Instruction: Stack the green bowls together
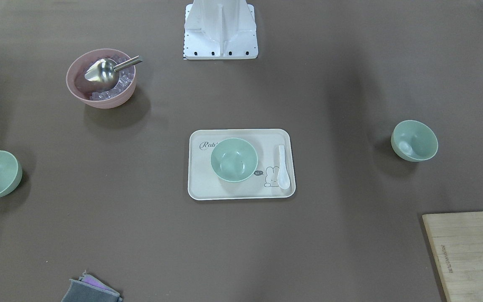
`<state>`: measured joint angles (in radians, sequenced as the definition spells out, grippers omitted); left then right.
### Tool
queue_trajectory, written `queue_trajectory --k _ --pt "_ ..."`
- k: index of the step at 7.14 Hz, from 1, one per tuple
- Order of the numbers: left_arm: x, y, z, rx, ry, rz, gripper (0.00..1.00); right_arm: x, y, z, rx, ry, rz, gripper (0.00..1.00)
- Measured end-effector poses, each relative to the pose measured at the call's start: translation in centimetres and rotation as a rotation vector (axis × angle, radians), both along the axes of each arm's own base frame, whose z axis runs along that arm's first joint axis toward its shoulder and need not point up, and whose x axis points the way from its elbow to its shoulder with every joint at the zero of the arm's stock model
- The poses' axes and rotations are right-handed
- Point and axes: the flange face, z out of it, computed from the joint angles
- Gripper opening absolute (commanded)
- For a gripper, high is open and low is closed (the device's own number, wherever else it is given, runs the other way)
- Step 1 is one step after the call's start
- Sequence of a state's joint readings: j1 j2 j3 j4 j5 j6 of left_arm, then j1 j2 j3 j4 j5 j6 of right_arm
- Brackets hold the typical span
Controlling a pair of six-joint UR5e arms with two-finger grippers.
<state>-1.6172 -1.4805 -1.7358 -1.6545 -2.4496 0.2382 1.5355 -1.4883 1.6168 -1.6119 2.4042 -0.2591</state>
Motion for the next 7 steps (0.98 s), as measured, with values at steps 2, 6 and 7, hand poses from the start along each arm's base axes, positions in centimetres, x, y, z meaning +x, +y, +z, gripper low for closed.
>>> queue_trajectory --k 2,6,7 --pt "-0.1 -0.1 -0.3 -0.003 -0.002 -0.009 0.97 -1.0 0.5 0.5 -0.013 -0.016 -0.017 1.0" --pt "1.0 -0.5 -0.6 -0.068 0.002 -0.059 0.97 -2.4 0.2 1.2 -0.037 0.013 0.009 0.98" --pt "2.2 -0.8 -0.6 -0.095 -0.016 -0.068 0.97 -3.7 -0.4 2.3 0.002 0.033 0.008 0.98"
